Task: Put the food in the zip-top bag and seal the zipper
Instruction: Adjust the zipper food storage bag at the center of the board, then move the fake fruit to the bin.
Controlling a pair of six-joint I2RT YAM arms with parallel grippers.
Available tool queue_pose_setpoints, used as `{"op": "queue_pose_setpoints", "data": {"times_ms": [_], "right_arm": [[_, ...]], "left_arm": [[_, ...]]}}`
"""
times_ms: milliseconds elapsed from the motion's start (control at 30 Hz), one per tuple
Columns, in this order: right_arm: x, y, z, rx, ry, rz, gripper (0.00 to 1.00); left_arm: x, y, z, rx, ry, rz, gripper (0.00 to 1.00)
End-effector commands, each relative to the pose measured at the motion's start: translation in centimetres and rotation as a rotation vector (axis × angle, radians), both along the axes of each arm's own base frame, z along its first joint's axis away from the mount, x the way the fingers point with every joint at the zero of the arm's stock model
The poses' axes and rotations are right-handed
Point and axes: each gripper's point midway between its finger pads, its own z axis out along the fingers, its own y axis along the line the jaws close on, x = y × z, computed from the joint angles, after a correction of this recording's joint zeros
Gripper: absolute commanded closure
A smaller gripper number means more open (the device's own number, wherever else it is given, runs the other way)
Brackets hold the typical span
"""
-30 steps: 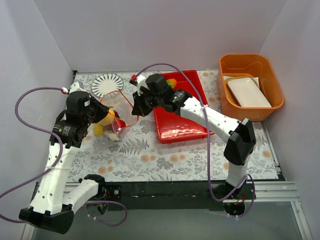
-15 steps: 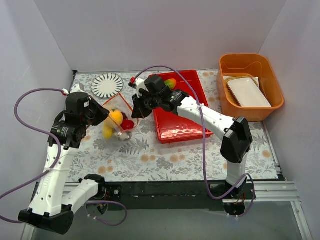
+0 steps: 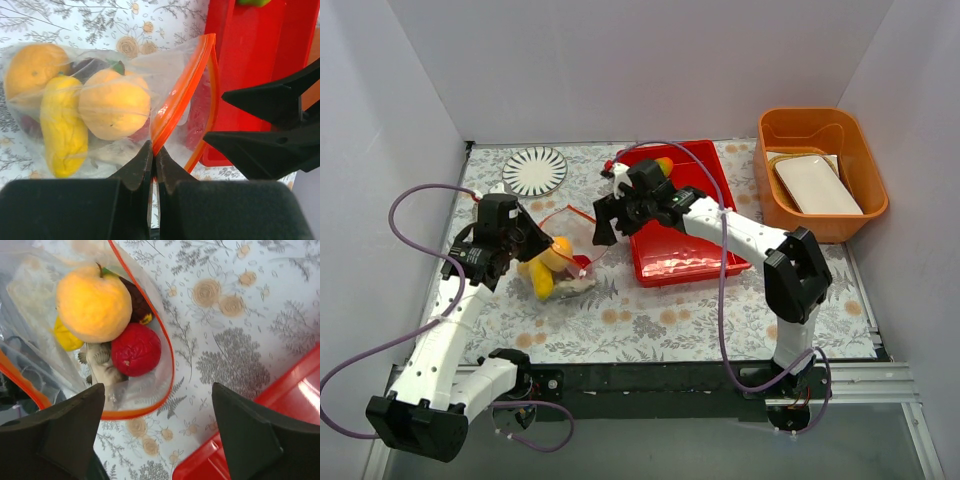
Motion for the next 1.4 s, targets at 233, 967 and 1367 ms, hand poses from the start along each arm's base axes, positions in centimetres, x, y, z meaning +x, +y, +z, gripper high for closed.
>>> {"op": "queue_pose_setpoints", "data": {"times_ms": [233,967,1367], "right_arm": [[7.8,-8.9,8.1,0.202,-0.170,-0.338,0.02],[24.0,-15.6,-1.6,0.140,-0.037,-0.799,0.02],[30.7,-14.8,-4.4,0.141,-0.037,-0.957,0.02]], "left_arm": [[1.0,-2.6,1.4,-0.101,-0.103,-0.110,1.00],[1.0,-2.7,1.7,-0.107,-0.107,-0.109,1.00],[1.0,-2.2,1.5,-0.085,-0.107,-0.092,1.00]]}}
